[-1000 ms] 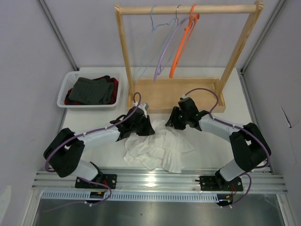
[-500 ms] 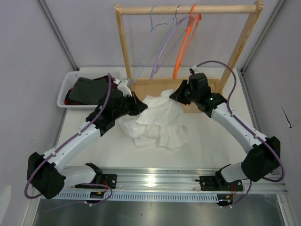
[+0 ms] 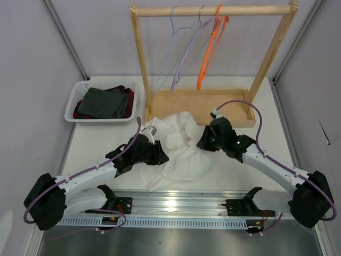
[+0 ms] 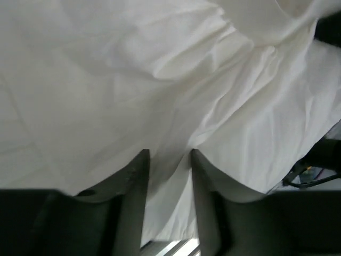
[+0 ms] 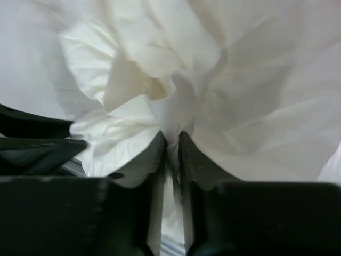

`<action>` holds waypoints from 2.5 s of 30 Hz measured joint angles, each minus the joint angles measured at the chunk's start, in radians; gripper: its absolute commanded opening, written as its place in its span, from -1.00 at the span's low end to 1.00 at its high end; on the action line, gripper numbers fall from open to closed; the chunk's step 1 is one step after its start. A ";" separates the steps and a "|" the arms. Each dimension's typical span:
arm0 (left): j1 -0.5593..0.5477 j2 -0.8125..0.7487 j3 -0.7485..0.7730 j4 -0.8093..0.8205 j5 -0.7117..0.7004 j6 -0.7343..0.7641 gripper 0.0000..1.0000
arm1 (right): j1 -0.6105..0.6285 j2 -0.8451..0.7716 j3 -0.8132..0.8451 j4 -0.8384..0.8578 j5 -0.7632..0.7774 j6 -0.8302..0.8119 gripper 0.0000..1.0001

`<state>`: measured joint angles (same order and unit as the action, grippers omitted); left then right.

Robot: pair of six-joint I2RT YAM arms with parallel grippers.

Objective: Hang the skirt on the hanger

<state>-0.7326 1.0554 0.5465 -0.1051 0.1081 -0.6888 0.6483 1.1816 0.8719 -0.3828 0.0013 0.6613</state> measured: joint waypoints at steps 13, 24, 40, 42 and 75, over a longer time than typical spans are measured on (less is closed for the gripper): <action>-0.024 -0.146 0.064 -0.094 -0.053 -0.006 0.31 | 0.147 -0.192 -0.208 -0.100 0.217 0.095 0.49; -0.035 0.347 0.458 -0.101 -0.097 0.130 0.11 | 0.119 -0.140 -0.101 -0.190 0.319 0.132 0.09; -0.047 0.713 0.838 -0.236 -0.246 0.298 -0.09 | 0.069 -0.105 -0.140 -0.179 0.284 0.153 0.04; -0.050 0.730 0.840 -0.253 -0.250 0.309 -0.10 | 0.066 -0.097 -0.142 -0.166 0.276 0.153 0.04; -0.066 0.805 0.933 -0.348 -0.367 0.403 -1.00 | 0.043 -0.098 -0.127 -0.191 0.256 0.142 -1.00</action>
<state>-0.7982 1.8606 1.4799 -0.4530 -0.2592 -0.2859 0.6910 1.0840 0.7448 -0.5735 0.2577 0.8032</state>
